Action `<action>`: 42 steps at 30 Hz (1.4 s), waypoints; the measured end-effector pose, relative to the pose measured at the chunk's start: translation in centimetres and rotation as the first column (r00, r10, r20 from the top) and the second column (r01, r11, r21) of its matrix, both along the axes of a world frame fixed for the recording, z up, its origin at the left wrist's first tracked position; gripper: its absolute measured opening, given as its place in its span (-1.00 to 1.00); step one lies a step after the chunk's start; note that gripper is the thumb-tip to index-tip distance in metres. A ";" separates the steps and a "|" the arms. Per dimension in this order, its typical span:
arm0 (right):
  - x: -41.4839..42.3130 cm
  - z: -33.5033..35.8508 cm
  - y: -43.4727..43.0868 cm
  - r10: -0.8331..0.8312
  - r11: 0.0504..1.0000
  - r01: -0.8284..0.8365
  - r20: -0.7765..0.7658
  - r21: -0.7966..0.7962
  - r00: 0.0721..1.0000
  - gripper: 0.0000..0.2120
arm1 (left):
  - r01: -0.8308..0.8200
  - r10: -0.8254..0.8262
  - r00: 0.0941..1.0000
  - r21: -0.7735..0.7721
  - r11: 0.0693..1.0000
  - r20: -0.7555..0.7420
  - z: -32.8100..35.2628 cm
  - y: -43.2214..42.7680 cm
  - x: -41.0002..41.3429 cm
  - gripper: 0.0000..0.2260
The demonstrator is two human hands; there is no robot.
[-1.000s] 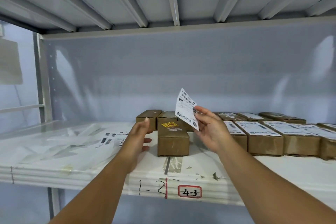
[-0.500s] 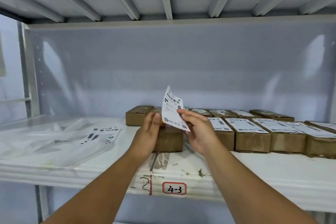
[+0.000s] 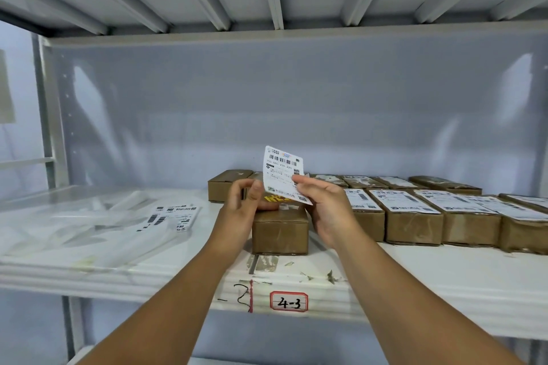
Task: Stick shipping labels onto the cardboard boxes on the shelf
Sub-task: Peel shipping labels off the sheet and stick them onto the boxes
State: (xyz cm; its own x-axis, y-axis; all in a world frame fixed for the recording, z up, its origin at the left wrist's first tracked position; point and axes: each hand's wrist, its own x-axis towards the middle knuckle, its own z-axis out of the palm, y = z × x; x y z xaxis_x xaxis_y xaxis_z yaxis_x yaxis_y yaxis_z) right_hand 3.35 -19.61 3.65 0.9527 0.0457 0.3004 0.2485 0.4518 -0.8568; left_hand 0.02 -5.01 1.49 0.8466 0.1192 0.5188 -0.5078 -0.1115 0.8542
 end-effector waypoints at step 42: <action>-0.3 -0.3 0.2 -0.074 0.977 0.074 0.007 -0.202 0.997 -0.77 | 0.021 -0.026 0.999 -0.104 0.994 -0.047 0.2 0.5 0.1 -0.76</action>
State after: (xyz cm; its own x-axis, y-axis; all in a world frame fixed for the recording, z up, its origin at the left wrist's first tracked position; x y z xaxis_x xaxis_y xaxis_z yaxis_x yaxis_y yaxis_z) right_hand 3.02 -19.43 3.37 0.9559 0.0348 0.2915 0.2741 0.2502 -0.9286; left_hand 0.16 -4.54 1.68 0.8736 0.1500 0.4630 -0.4670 -0.0093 0.8842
